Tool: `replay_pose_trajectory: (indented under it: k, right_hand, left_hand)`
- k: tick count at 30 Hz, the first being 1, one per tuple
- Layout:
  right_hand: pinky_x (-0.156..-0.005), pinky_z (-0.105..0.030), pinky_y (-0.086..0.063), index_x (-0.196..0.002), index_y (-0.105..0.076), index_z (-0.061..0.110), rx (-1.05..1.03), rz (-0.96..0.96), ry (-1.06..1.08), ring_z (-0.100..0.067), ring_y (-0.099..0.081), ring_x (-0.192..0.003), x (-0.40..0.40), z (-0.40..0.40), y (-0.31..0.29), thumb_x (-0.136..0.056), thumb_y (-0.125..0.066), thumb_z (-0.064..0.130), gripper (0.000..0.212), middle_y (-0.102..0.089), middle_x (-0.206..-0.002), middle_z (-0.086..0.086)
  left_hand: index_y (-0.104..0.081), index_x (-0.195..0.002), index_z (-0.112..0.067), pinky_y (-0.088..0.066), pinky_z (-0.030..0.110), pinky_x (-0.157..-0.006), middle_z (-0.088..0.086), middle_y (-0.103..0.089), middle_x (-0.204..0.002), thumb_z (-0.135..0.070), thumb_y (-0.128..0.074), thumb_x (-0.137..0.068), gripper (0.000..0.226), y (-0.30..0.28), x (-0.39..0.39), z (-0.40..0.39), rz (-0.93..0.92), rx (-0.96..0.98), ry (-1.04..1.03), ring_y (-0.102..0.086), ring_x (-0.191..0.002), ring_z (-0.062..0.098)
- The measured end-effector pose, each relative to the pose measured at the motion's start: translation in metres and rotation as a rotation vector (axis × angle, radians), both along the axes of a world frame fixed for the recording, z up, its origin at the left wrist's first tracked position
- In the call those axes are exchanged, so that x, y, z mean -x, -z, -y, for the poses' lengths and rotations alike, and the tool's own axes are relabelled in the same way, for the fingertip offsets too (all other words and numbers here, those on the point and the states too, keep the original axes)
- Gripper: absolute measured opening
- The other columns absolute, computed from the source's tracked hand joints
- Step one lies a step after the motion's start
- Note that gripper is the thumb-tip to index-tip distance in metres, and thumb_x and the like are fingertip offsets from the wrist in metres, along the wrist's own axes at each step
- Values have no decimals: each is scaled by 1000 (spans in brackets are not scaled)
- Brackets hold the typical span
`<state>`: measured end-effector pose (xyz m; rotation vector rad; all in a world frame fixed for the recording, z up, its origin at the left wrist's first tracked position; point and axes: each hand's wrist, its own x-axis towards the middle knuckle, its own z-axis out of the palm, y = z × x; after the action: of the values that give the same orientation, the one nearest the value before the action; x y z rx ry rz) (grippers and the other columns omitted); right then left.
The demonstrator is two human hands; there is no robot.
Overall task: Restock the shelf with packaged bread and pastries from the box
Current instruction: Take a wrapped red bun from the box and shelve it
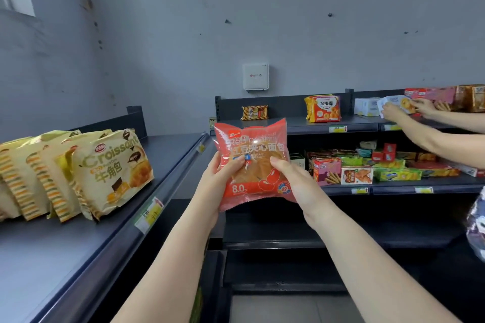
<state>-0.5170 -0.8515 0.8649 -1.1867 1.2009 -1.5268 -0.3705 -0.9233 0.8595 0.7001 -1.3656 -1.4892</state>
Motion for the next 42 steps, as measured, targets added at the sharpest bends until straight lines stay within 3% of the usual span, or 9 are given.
replay_pose_trajectory:
  k: [3, 8, 12, 17, 20, 26, 34, 39, 42]
  right_hand:
    - [-56, -7, -47, -110, -60, 28, -2, -7, -19, 1, -65, -78, 5, 32, 3, -92, -52, 40, 23, -69, -94, 8]
    - [-61, -11, -44, -92, -57, 36, 24, -28, -77, -1, -63, -79, 24, 97, 5, -93, -50, 42, 9, -67, -88, 12]
    - [-71, -17, -48, -98, -59, 34, 59, -48, -149, -6, -65, -88, 37, 157, -3, -93, -50, 42, 14, -69, -98, 5]
    - [-77, -21, -49, -106, -61, 29, 72, -39, -261, -8, -66, -90, 34, 239, -11, -93, -49, 44, 23, -70, -98, 4]
    - [-75, -21, -50, -113, -62, 24, 65, -29, -319, -8, -68, -88, 25, 288, -15, -93, -48, 45, 32, -72, -99, 3]
    - [-71, -23, -44, -114, -59, 23, 100, -67, -418, -11, -64, -89, 1, 379, -18, -93, -46, 48, 35, -69, -102, 0]
    - [-76, -24, -47, -105, -62, 27, 155, -101, -605, -10, -66, -84, -37, 482, -21, -92, -47, 46, 27, -72, -99, 0]
    - [-85, -29, -46, -103, -62, 32, 159, -153, -731, -12, -64, -93, -74, 544, -25, -92, -45, 48, 26, -71, -103, 3]
    - [-69, -16, -50, -94, -61, 30, 194, -157, -888, 2, -68, -76, -104, 575, -33, -96, -41, 40, 22, -74, -80, 16]
  left_hand:
    - [-48, -131, -21, -57, 42, -81, 9, -68, -116, -28, -65, -84, 50, 1, 5, 27, 13, 9, -40, -69, -97, 30]
    - [-45, -134, -21, -59, 38, -76, 9, -67, -118, -28, -65, -83, 56, -1, 18, 78, 28, 10, -115, -69, -96, 29]
    - [-47, -132, -21, -59, 38, -78, 8, -68, -117, -28, -65, -85, 51, -13, 28, 123, 55, 48, -184, -70, -96, 28]
    - [-49, -130, -24, -56, 49, -86, 8, -69, -115, -36, -73, -70, 66, -26, 23, 183, 56, 53, -329, -70, -97, 30]
    - [-50, -128, -21, -61, 38, -70, 9, -70, -111, -27, -67, -84, 47, -35, 16, 219, 52, 47, -394, -72, -86, 26]
    - [-48, -126, -23, -55, 21, -50, 2, -69, -107, -33, -63, -87, 43, -41, -3, 290, 115, 93, -581, -70, -75, 15]
    - [-47, -129, -22, -54, 22, -50, 5, -68, -112, -32, -62, -88, 45, -43, -43, 363, 115, 109, -682, -70, -78, 15]
    - [-43, -132, -22, -58, 29, -61, 5, -67, -115, -33, -66, -84, 54, -48, -80, 400, 141, 114, -765, -71, -88, 20]
    - [-42, -131, -25, -58, 34, -74, 3, -68, -114, -38, -72, -76, 63, -51, -103, 420, 174, 143, -878, -71, -93, 22]
